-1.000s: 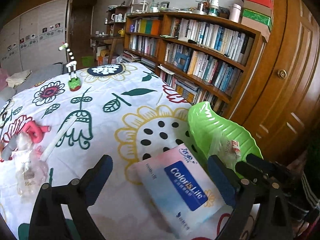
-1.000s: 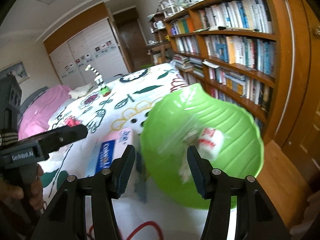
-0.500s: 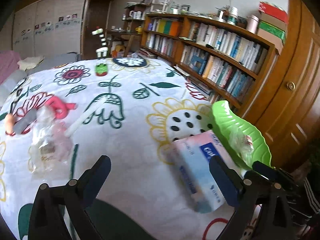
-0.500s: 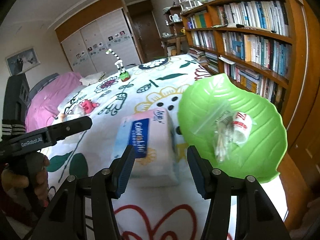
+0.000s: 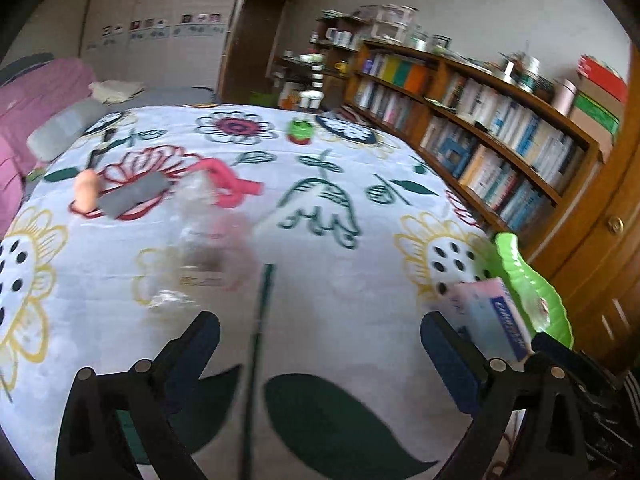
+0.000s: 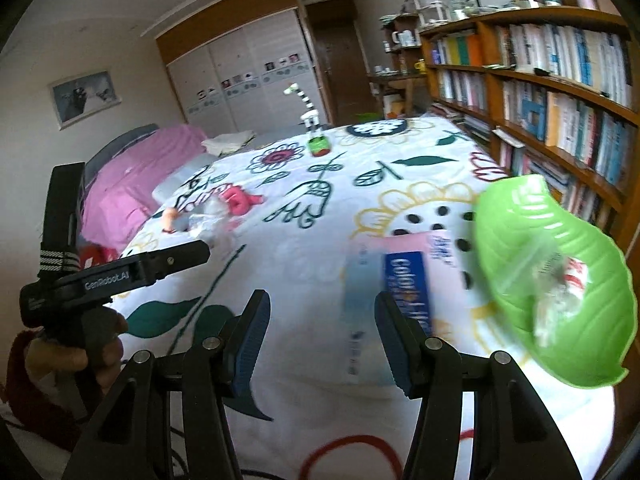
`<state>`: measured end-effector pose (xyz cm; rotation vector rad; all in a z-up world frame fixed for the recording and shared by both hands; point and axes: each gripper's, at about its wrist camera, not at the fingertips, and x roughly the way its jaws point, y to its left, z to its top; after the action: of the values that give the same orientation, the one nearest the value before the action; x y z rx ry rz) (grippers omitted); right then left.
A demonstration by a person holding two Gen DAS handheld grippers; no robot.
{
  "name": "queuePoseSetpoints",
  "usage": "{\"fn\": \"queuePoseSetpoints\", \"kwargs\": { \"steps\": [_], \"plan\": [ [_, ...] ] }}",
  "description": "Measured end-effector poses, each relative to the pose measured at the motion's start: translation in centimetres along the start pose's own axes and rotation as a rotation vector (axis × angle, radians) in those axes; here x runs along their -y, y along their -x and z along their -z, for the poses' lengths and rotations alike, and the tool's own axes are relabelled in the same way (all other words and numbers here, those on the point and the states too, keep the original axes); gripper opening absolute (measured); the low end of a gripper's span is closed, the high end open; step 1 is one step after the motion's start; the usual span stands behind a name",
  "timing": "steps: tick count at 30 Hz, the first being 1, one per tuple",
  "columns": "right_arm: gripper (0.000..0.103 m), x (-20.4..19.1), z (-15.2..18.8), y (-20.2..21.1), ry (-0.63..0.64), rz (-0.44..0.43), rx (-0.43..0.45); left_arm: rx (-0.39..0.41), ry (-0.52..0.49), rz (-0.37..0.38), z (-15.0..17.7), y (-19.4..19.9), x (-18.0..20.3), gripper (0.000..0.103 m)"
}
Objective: Organize soft objects
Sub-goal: 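Withdraw both tools from the green bowl back over the bed, then grasp the second clear plastic bag with the left tool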
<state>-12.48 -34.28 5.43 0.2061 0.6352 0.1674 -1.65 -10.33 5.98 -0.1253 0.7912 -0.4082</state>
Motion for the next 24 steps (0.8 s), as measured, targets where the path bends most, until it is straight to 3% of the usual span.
{"fn": "queuePoseSetpoints", "kwargs": {
  "steps": [12,24],
  "plan": [
    [0.058,-3.5,-0.6,-2.7,0.082,-0.043,-0.047,0.001,0.121,-0.106,-0.2,-0.3,-6.3,0.102],
    [0.062,-5.7,-1.6,-5.5,0.126,-0.070,-0.077,-0.037,0.078,-0.138,-2.1,-3.7,-8.3,0.102]
  ]
}}
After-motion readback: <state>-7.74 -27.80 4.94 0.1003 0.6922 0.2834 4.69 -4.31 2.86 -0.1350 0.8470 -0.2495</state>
